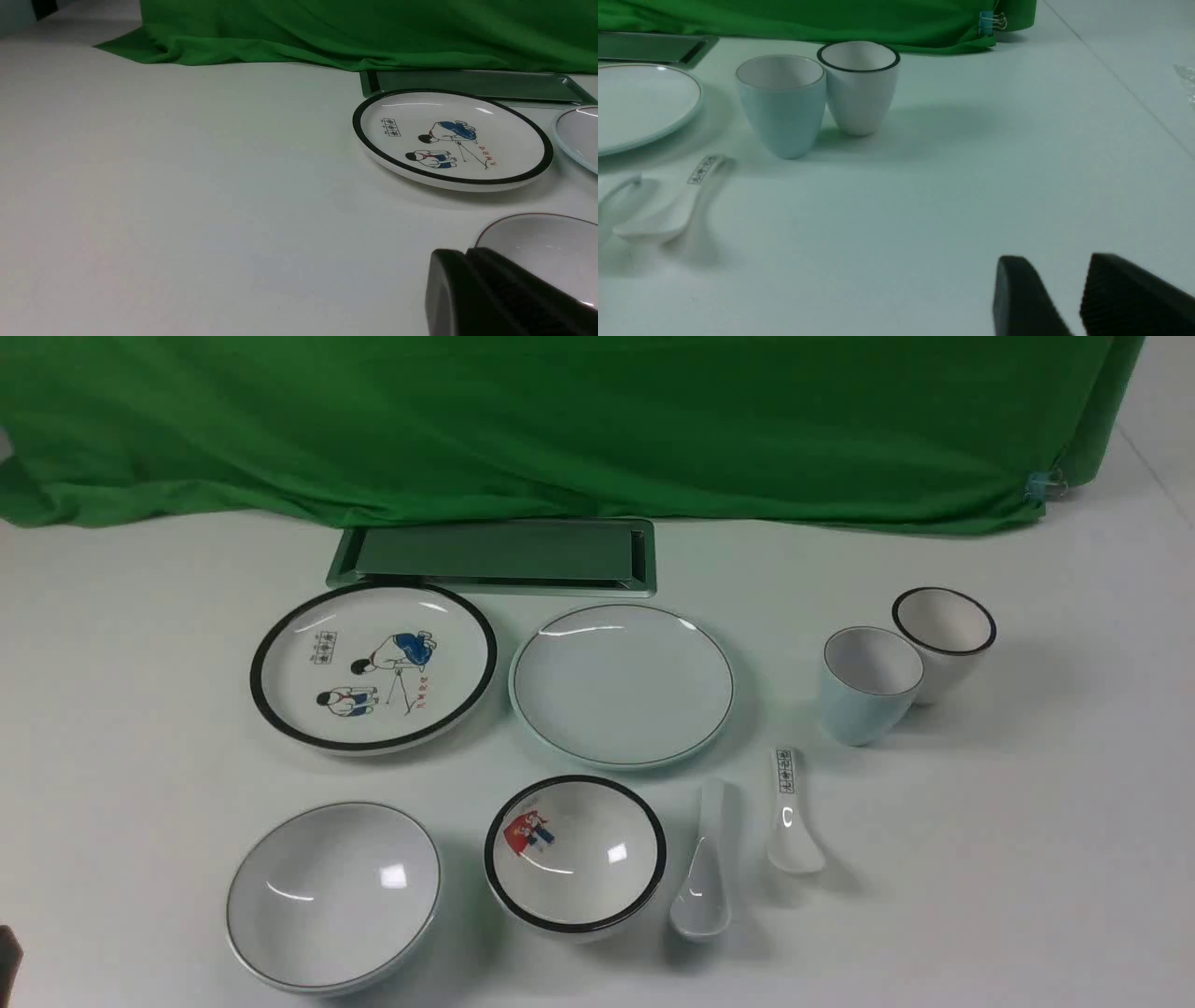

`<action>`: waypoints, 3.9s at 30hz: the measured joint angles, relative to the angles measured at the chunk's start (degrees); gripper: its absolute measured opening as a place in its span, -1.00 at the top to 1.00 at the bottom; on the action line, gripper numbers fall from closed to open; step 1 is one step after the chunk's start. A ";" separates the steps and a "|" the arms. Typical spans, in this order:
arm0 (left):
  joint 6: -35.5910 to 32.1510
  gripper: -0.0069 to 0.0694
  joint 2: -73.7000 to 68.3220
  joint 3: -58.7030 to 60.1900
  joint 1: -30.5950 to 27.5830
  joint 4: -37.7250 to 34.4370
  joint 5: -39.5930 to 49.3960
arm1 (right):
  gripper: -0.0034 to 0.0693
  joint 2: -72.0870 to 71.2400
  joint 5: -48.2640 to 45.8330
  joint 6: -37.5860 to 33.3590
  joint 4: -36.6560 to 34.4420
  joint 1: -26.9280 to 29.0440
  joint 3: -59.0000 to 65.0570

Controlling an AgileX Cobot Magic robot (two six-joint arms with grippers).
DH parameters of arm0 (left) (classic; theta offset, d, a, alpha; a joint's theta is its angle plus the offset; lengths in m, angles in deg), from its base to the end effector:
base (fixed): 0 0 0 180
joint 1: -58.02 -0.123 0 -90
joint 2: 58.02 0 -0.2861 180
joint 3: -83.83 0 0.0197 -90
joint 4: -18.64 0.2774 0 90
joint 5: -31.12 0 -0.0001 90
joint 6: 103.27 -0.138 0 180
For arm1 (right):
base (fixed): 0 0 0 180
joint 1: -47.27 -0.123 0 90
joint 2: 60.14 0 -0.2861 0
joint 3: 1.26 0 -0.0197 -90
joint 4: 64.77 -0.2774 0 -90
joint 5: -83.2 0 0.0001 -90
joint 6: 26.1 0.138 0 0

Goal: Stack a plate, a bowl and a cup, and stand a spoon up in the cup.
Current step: Use the left arm to grab a blue rice bowl

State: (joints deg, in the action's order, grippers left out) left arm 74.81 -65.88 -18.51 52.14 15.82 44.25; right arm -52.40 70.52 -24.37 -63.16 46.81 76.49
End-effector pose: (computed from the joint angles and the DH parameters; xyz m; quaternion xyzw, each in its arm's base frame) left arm 0.1275 0.0116 0.1826 -0.0407 0.7572 0.0245 0.6514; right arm 0.1281 0.0002 0.1833 0.0000 0.7557 0.0012 0.6550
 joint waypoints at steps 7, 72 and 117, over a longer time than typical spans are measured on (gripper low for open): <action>0.00 0.89 0.00 0.00 0.00 0.00 0.00 | 0.24 0.00 0.00 0.00 0.00 0.00 0.00; 22.65 0.89 -2.83 -17.34 0.00 -16.63 1.03 | 0.48 0.84 7.35 43.41 -5.91 -4.68 -0.71; -1.80 0.81 -90.31 -51.59 11.59 -4.01 27.81 | 0.85 57.43 -30.31 -16.64 -9.26 -15.33 -49.02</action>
State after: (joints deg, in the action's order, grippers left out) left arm 73.01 -156.20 -70.10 63.74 11.81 72.06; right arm 5.03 40.22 -41.01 -72.42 31.48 27.46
